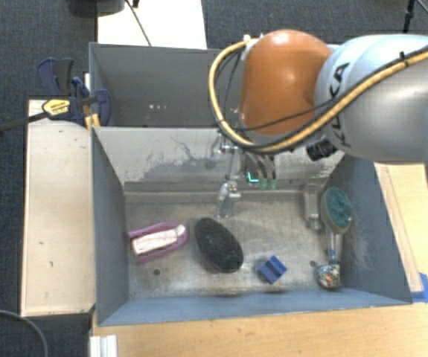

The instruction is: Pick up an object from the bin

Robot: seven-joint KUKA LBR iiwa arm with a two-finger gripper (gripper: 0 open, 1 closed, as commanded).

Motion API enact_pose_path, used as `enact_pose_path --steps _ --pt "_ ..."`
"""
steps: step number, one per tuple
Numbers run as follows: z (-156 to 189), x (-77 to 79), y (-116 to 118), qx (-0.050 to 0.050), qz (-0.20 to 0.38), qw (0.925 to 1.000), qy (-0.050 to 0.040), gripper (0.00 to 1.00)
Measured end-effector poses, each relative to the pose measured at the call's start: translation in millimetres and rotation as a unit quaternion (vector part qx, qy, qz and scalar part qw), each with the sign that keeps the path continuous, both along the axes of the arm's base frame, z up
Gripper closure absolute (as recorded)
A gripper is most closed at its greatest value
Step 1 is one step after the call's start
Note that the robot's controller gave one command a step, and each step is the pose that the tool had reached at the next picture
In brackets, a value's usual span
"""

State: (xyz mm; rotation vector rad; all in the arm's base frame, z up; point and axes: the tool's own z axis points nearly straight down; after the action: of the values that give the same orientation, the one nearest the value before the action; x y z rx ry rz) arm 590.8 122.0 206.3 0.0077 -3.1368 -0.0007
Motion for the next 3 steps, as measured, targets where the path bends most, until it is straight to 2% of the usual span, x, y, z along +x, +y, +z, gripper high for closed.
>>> enact_pose_path --steps 1,2,3 --pt "-128.1 -17.3 108.5 -0.004 0.201 0.9797 0.0011 0.0" --pt "-103.7 -36.3 102.6 0.001 0.221 0.9752 -0.0043 0.0" --pt "-98.7 -51.1 95.3 0.0 0.135 0.9908 -0.0017 0.0"
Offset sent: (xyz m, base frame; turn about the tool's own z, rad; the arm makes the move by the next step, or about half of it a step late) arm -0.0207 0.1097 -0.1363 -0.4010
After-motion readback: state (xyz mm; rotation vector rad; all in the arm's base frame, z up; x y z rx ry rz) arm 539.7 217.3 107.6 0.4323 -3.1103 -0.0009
